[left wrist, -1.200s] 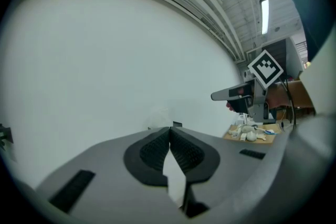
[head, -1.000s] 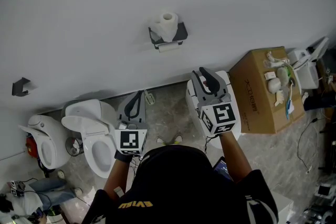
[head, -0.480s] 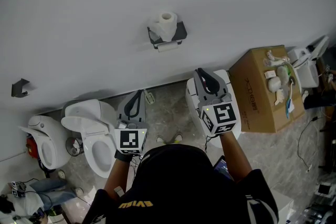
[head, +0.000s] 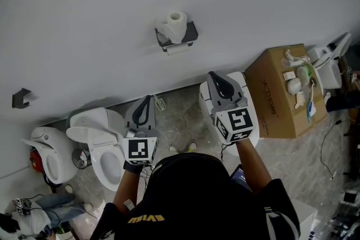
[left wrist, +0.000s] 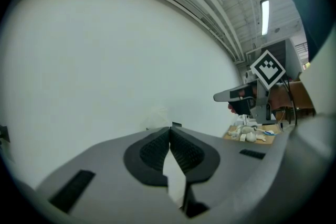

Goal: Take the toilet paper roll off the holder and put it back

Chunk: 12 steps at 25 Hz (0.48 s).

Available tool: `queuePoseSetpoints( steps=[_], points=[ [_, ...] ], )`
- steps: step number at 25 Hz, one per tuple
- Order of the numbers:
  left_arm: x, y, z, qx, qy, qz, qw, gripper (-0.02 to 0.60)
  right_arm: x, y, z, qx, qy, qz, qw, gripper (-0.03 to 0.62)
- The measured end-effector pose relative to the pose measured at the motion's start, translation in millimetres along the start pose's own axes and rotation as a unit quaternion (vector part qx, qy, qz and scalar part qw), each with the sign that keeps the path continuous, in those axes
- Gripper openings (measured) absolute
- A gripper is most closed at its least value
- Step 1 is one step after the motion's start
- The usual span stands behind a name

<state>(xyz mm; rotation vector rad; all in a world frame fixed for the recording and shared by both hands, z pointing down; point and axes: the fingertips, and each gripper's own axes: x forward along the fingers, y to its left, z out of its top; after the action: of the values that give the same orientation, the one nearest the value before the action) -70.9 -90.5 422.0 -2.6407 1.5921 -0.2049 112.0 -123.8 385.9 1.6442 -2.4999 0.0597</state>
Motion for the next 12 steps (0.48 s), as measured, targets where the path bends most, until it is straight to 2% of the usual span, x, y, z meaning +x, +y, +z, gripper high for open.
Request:
queuePoseSetpoints(
  steps=[12],
  points=[
    [0.9,4.6,-2.9,-0.001,0.002,0.0,1.0,0.012,1.4,4.4,1.1,-0.001,0.002,0.008,1.0,-0.006]
  ],
)
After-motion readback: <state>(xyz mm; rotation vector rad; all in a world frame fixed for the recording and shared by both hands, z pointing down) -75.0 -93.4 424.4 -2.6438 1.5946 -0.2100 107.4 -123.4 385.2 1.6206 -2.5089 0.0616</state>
